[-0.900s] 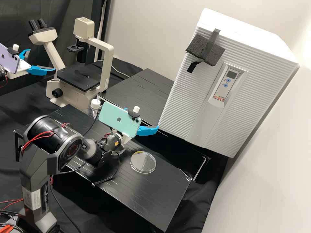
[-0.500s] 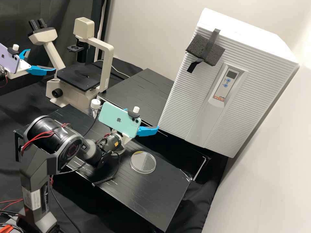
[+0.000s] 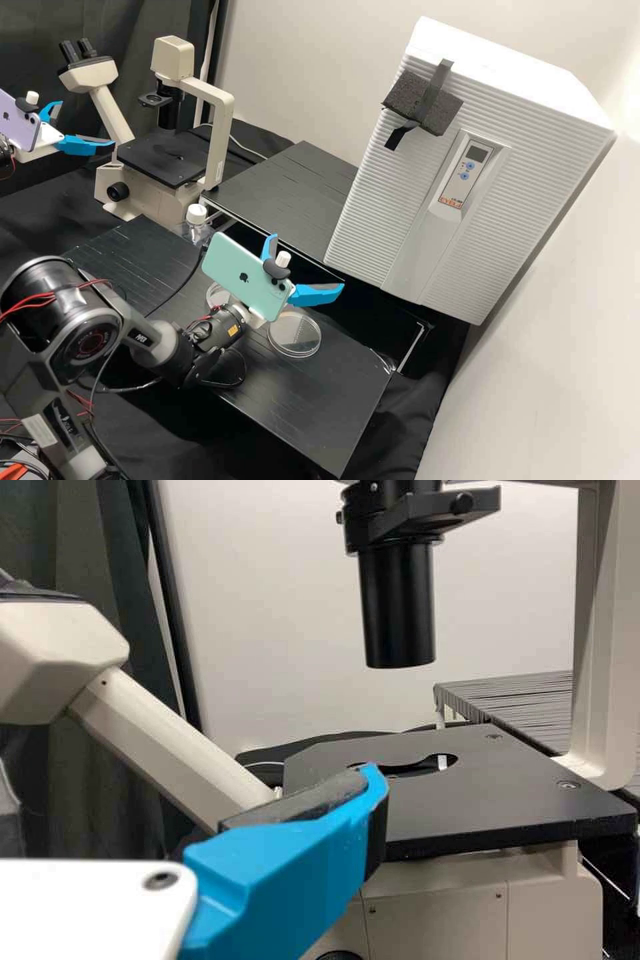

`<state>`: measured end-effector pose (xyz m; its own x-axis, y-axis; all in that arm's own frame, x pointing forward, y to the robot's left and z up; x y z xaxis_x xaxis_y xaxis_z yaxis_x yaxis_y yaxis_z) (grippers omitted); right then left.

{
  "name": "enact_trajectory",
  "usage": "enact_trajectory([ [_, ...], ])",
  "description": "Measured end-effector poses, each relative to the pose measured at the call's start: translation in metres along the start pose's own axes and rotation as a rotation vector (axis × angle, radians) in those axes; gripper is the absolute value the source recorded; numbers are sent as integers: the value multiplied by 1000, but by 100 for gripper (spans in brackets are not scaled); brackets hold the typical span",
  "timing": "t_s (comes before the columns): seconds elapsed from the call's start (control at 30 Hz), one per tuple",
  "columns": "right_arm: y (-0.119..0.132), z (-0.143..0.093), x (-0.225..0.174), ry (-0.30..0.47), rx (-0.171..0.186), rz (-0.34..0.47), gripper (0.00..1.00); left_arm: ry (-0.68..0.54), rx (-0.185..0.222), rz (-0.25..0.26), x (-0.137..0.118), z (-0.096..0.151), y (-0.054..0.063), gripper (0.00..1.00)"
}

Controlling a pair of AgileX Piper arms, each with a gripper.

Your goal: Close the petri dish lid.

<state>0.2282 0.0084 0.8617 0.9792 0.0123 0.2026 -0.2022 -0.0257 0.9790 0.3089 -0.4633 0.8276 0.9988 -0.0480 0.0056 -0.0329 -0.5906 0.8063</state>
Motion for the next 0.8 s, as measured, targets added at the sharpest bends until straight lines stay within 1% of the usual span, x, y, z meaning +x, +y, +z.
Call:
enact_trajectory([
  [0.3, 1, 20, -22, -64, -24, -7, 100, 0, 0, 0, 0, 0, 0, 100],
  [0.6, 4, 33, -33, -123, -10, -2, 100, 0, 0, 0, 0, 0, 0, 100],
  [0.8, 1, 37, -41, -141, -13, -25, 100, 0, 0, 0, 0, 0, 0, 100],
])
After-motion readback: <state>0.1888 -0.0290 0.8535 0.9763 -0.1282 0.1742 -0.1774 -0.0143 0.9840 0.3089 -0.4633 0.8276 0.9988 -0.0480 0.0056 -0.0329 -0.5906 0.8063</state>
